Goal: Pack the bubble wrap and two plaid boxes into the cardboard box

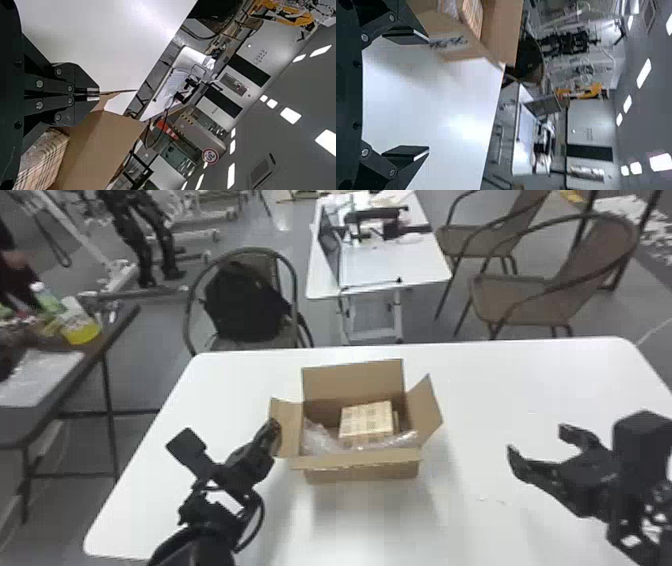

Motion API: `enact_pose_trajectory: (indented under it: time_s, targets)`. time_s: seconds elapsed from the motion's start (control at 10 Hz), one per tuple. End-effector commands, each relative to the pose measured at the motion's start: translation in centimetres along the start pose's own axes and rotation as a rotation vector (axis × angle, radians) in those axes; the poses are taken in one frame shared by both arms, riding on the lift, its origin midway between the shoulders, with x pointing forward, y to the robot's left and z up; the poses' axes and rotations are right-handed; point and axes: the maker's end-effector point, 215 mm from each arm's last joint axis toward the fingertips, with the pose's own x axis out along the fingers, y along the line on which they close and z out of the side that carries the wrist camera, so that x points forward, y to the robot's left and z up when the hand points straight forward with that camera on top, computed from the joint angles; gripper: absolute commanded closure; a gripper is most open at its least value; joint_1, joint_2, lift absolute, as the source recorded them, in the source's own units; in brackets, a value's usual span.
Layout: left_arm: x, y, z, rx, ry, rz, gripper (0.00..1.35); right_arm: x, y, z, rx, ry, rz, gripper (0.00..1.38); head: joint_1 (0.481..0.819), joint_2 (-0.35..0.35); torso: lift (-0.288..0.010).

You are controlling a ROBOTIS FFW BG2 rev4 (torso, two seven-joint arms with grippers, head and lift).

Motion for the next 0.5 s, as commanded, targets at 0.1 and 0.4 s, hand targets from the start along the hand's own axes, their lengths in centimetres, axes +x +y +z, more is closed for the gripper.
enact_pose_trajectory:
  time_s: [0.1,0.4]
  targets:
    - [-1.6,2.6,1.6,0.019,-0.062,0.060,1.21,-8.9,-7.0,-5.5,0.006,-0.003,-0.255,0.30,0.695,0.122,-0.050]
    - [-6.6,12.1,11.2,0.140,-0.332,0.434,1.21,-10.4,-7.9,-6.4,0.036,0.007,-0.284,0.30,0.695,0.138,-0.050]
